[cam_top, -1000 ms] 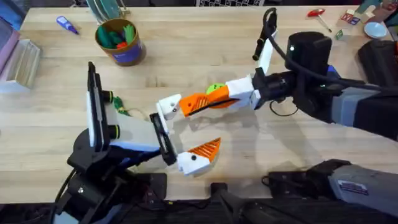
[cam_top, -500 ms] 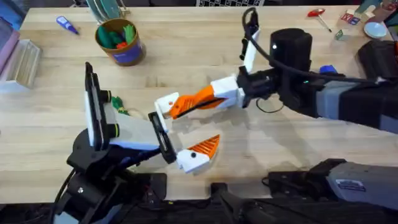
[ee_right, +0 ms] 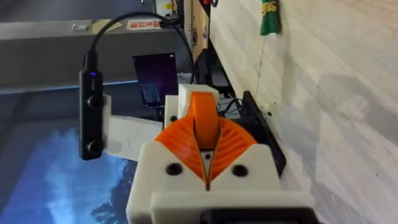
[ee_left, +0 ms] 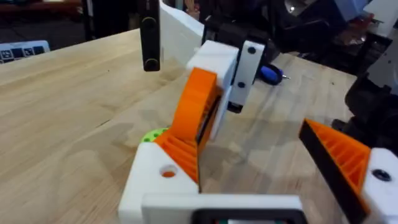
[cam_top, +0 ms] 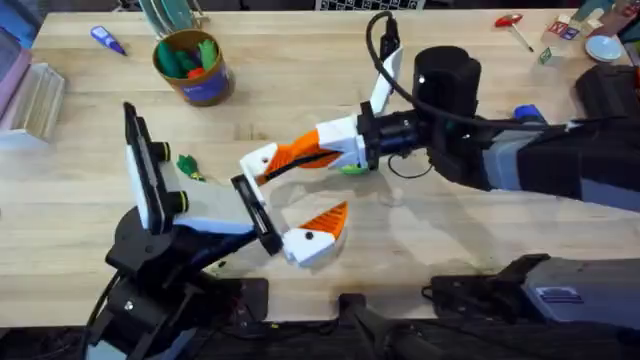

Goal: Pick up the gripper from the table and insert it into the empty holder that is missing its gripper. Then pick up a screw, insert it into the mounting hole, and use the screwdriver to tighten it. Finally, clean up the table by picking up the vegetable and placing it into the bucket.

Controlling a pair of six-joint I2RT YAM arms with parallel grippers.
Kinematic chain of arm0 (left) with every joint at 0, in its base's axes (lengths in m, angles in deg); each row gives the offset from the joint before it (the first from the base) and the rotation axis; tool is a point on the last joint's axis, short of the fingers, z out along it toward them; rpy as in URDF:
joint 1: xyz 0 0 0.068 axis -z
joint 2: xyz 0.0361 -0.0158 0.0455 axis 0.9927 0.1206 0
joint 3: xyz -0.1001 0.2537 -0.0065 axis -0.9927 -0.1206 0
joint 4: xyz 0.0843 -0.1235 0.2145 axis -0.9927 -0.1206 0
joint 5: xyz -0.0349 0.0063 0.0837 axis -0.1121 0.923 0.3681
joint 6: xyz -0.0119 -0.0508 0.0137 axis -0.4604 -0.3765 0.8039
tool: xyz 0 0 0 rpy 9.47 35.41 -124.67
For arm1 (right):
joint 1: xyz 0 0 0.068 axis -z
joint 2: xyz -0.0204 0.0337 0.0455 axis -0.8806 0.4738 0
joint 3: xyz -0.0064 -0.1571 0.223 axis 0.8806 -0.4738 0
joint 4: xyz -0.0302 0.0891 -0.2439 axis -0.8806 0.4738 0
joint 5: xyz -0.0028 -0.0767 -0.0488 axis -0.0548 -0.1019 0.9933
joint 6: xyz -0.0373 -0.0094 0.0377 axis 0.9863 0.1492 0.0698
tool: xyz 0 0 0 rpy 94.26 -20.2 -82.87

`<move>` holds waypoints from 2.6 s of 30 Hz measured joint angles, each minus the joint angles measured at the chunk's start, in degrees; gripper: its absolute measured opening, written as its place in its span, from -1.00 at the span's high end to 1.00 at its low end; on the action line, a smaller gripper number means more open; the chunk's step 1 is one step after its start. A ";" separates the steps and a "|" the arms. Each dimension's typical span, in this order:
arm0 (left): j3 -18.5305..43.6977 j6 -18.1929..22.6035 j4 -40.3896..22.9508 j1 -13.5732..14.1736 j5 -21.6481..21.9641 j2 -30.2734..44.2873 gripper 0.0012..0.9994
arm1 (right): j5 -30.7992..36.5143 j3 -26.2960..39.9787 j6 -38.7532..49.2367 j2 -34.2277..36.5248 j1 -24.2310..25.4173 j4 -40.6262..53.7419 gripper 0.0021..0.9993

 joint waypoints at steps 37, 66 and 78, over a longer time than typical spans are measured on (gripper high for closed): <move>0.00 -0.11 0.06 0.64 -1.84 0.00 -0.98 | 2.45 0.04 2.00 0.74 -1.74 -0.26 0.33; 0.00 1.16 0.00 1.05 -5.48 0.00 -0.97 | -0.58 0.03 7.85 1.48 4.96 -1.21 -0.78; 0.00 1.16 0.00 1.05 -5.50 0.00 -0.97 | 6.06 6.96 24.43 1.41 17.89 19.43 -0.79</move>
